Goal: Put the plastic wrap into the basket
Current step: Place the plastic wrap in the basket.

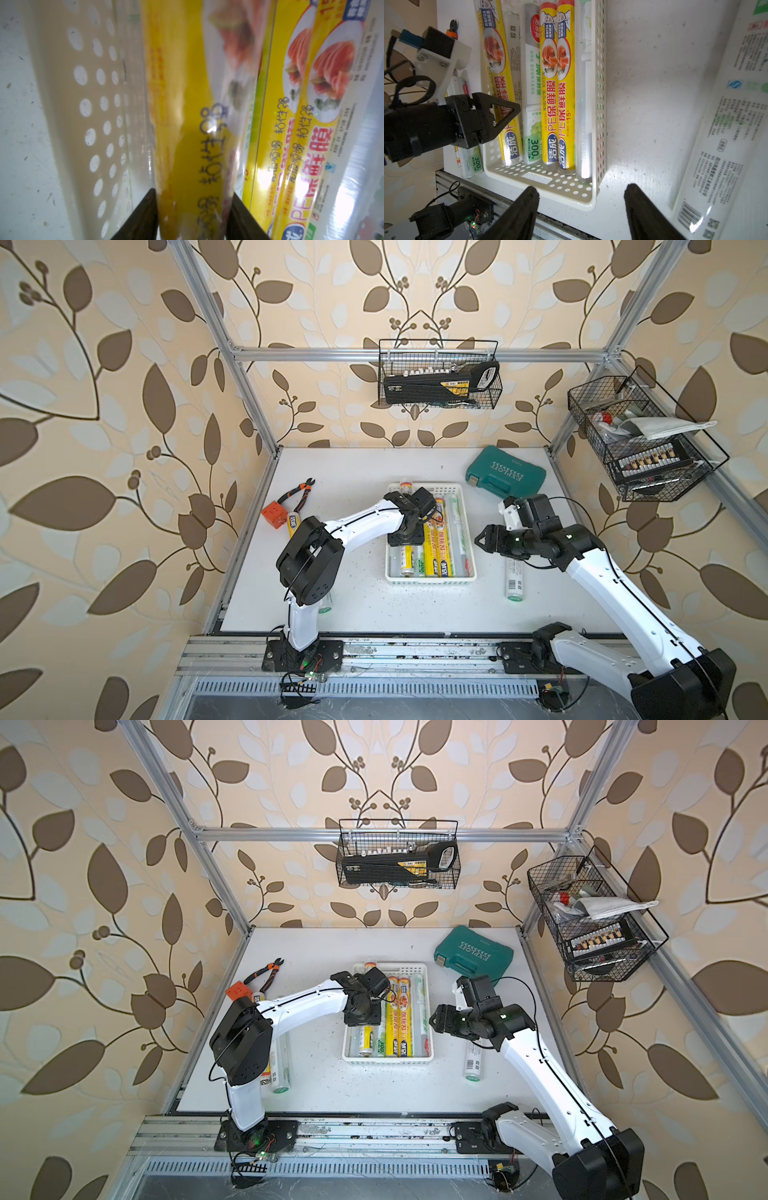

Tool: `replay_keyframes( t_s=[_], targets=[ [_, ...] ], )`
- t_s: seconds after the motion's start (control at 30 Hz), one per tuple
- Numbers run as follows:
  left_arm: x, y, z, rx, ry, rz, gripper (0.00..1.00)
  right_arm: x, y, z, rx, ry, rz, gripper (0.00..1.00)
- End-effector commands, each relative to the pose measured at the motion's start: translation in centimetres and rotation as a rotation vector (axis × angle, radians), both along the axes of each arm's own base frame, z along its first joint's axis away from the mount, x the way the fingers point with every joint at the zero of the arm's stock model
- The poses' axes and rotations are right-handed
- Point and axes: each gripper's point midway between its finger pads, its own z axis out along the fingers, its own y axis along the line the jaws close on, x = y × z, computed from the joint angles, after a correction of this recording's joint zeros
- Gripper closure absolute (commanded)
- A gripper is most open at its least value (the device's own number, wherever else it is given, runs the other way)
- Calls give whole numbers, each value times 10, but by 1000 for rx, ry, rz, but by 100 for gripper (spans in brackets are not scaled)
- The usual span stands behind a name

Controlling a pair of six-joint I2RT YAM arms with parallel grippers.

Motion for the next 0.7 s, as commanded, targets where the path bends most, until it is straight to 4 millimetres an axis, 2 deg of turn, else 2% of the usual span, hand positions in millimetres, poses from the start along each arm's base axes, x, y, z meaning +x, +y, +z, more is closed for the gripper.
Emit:
replay_keyframes(
  t_s=[0.0,0.23,0.47,0.57,0.67],
  targets=[
    [-9,5,20,1,-18,2,42,-3,-3,0,-13,10,1,31],
    [-10,14,45,-19,-77,6,37,-2,-9,5,-38,0,-10,31],
    [-13,22,81,-74,-163,8,35,0,-22,3,-100,-4,-39,31],
    [-11,19,85,-116,-198,-2,34,0,-25,0,-109,0,-48,30],
    [-3,13,75,-126,-224,-10,34,0,-26,-2,-103,5,-51,30]
  ],
)
